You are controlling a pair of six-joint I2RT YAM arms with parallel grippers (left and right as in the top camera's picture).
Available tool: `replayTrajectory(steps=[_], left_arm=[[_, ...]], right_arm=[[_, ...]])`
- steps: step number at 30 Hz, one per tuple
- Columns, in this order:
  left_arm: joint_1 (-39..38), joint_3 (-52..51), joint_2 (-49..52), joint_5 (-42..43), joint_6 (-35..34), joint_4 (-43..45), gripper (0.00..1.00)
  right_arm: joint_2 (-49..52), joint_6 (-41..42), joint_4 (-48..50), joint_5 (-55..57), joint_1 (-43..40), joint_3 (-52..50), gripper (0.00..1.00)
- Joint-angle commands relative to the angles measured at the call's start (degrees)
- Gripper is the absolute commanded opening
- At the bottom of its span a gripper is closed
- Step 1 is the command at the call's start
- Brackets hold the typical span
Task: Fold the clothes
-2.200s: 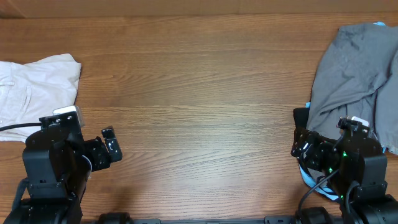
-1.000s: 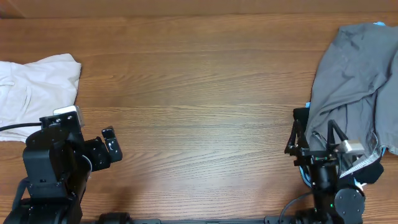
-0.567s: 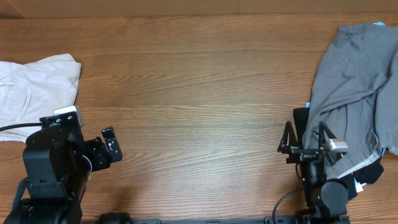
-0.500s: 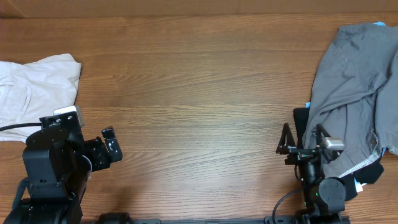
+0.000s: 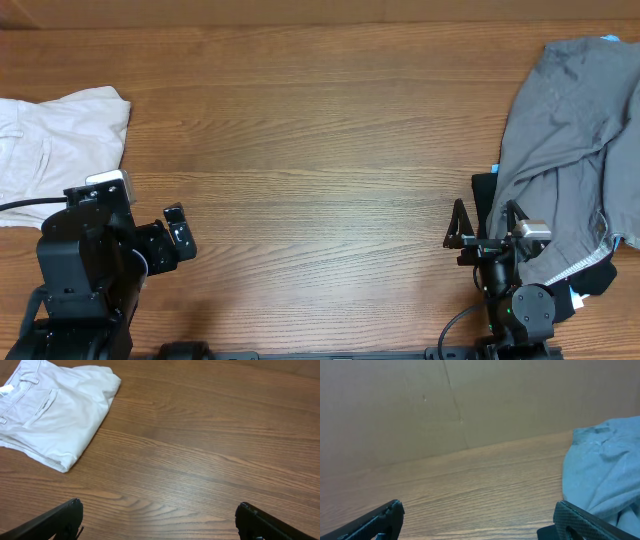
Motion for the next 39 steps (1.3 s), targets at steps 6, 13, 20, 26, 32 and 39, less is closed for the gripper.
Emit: replayTrajectory(steps=[6, 13, 20, 26, 32, 39], left_arm=[[0.31, -0.22, -0.07, 0.7, 1.07, 0.13, 1.0], [0.31, -0.22, -0.09, 0.7, 1.07, 0.11, 1.0], [0.5, -0.42, -0.87, 0.7, 1.07, -0.09, 1.0], [0.85, -8.09, -7.65, 0.28, 1.07, -0.15, 0.99], [0.85, -28.28, -19.45, 0.35, -3.91, 13.55, 1.0], [2.78, -52.94, -37.66, 6.54, -17.4, 36.87, 1.0]], right_arm=[[-0.42, -0.24, 0.26, 0.83, 0.11, -0.57, 1.0], [-0.42, -0.24, 0.26, 0.83, 0.11, -0.57, 1.0], [-0.42, -0.24, 0.26, 0.83, 0.11, -0.57, 1.0], [-0.42, -0.24, 0.26, 0.83, 0.11, -0.57, 1.0], [-0.42, -0.24, 0.26, 0.83, 0.11, -0.55, 1.0], [-0.42, -0.24, 0.26, 0.83, 0.11, -0.55, 1.0]])
